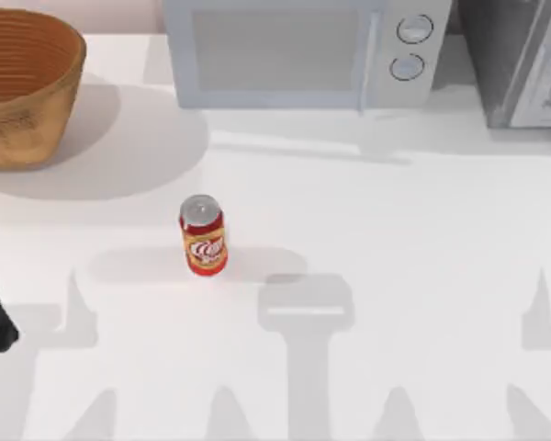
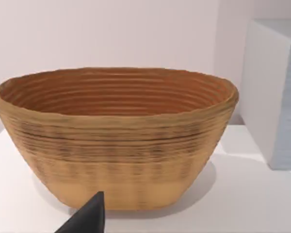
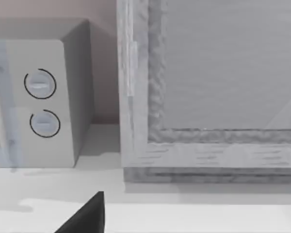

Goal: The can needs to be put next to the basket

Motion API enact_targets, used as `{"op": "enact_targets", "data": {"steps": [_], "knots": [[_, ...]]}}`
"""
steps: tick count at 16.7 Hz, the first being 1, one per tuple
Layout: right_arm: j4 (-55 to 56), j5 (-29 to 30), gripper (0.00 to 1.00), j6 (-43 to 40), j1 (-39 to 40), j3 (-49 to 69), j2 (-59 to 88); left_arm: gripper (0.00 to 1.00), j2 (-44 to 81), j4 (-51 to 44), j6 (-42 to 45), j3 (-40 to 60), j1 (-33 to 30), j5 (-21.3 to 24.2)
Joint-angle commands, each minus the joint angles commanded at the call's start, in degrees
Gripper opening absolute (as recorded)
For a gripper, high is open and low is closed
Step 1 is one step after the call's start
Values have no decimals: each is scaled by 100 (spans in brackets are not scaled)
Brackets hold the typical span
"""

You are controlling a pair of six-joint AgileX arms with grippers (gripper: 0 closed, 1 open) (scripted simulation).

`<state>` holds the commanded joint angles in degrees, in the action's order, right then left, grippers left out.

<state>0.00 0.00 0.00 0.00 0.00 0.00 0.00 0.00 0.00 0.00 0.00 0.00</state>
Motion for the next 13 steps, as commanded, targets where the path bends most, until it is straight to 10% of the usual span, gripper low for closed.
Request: {"op": "enact_targets", "data": {"steps": [13], "knots": [[0,0,100,0,0,0,0,100,3325,-2220,606,2254,-1000,273]]}}
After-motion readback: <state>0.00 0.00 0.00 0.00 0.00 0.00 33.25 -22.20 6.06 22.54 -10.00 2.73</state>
